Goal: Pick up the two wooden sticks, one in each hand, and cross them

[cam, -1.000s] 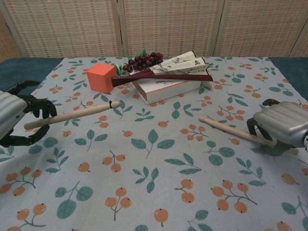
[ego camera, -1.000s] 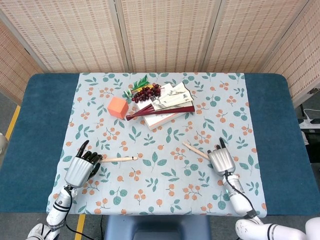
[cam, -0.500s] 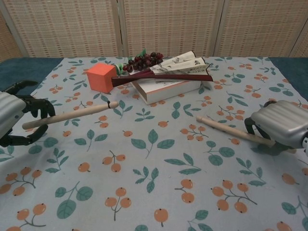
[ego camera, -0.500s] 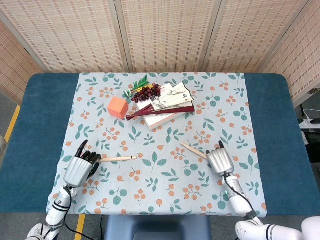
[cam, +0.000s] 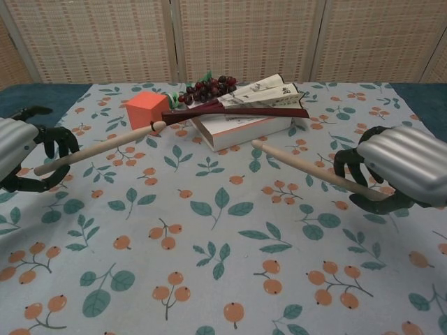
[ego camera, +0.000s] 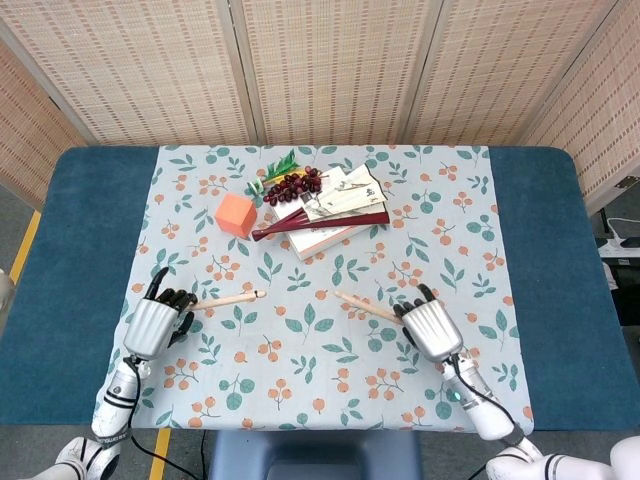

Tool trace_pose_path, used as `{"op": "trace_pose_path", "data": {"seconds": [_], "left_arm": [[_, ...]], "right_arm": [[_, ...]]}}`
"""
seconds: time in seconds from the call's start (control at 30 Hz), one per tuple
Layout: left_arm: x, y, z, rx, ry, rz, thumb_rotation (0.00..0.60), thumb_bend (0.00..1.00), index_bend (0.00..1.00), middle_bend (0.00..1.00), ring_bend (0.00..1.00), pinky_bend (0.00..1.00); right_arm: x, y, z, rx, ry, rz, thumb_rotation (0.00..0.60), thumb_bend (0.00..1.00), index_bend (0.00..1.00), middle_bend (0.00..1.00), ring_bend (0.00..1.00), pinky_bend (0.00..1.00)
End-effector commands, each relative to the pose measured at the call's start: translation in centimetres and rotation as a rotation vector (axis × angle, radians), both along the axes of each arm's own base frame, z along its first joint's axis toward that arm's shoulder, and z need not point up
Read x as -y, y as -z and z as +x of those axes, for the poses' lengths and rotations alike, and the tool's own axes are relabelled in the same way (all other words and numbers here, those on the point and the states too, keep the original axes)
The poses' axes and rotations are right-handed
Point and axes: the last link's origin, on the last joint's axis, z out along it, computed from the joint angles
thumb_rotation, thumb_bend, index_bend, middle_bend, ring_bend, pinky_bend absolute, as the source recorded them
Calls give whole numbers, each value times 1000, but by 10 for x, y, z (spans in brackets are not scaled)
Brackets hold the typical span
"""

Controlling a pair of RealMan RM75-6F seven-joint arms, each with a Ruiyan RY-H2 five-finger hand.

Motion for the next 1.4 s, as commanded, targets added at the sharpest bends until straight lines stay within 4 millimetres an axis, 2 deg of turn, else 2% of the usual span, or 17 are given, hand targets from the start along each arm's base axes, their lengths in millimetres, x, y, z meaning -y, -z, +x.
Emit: {"op": "trace_pose_path", "data": {"seconds": [0.03,0.13,0.23,0.47,0.6,0.77,0.87,1.0,1.2,1.4], "left_arm": [[-14,-7,17,79,-4,0,600,505,843,882,502,117],[-21,-10,37,116,4,6,600,505,843,883,502,117],[-19,-8,54,177,-7,-51,600,505,843,884,503,118],[-1,-2,86,231,-12,-172,600,505,846,887,503,118],[11,-1,96,209,4,-191,600,504,847,889,507,117],[27,-1,100,188,23,-214,600,504,848,892,508,113],[28,-1,100,187,26,-216,600,504,847,893,509,113],[38,-1,104,181,51,-223,600,504,847,894,509,113],[40,-2,105,181,62,-218,600,503,848,895,509,114],[38,0,106,182,65,-220,600,503,848,895,509,113]], "right_arm": [[-17,-5,26,124,-172,73,600,373,1000,908,614,247],[-25,-5,45,195,-261,105,600,373,1000,908,614,247],[-28,-2,60,240,-305,131,600,373,1000,908,614,247],[-14,14,87,259,-325,151,600,373,1000,908,614,247],[-7,17,97,265,-330,141,600,373,1000,908,614,247],[-3,14,98,263,-324,112,600,373,1000,908,614,247],[-2,14,97,260,-321,108,600,373,1000,908,614,247],[3,12,86,236,-272,93,600,372,1000,908,614,247],[6,8,77,220,-248,76,600,373,1000,908,614,247],[6,6,77,232,-244,83,600,373,1000,908,614,247]]}}
